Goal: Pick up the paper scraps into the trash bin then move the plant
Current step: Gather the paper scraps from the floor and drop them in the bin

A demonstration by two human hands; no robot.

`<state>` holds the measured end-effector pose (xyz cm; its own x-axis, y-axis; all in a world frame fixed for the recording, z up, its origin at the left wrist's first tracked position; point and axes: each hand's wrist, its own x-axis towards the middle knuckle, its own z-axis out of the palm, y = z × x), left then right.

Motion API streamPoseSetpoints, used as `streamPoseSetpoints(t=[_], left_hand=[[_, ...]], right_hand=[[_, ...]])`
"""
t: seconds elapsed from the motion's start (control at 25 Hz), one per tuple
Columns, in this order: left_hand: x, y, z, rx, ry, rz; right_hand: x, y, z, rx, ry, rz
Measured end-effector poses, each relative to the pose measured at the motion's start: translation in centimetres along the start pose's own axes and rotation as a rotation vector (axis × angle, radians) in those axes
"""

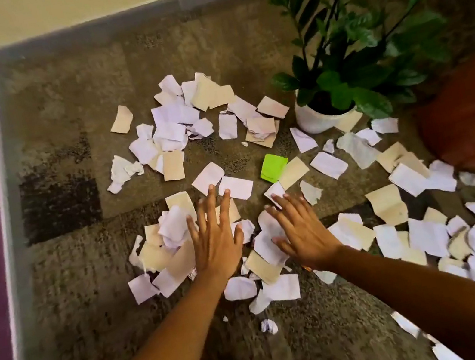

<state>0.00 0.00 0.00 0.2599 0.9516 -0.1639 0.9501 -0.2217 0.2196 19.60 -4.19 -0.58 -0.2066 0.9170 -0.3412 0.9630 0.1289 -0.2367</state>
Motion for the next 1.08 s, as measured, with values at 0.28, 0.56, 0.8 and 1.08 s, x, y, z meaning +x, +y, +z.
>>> streamPoseSetpoints(t=[0.28, 0.56, 0.8, 1.08], left_hand=[[2.4, -3.3, 3.5, 0.054, 0.015, 0.050], [1.3, -4.7, 5.6, 0.087, 0.023, 0.212], [3.0, -4.3, 6.2, 0.245, -0.021, 0.418], [4.5, -3.0, 5.6, 0.227, 0.094, 0.035]], right_hand=[[4.8, 1.2, 2.3, -0.248, -0.056, -0.504], [3.9, 0.1, 3.2, -0.367, -0.195, -0.677], [0.8, 0.8, 3.0, -0.320, -0.104, -0.665], [-0.5, 4.1, -0.3, -0.178, 0.030, -0.589]])
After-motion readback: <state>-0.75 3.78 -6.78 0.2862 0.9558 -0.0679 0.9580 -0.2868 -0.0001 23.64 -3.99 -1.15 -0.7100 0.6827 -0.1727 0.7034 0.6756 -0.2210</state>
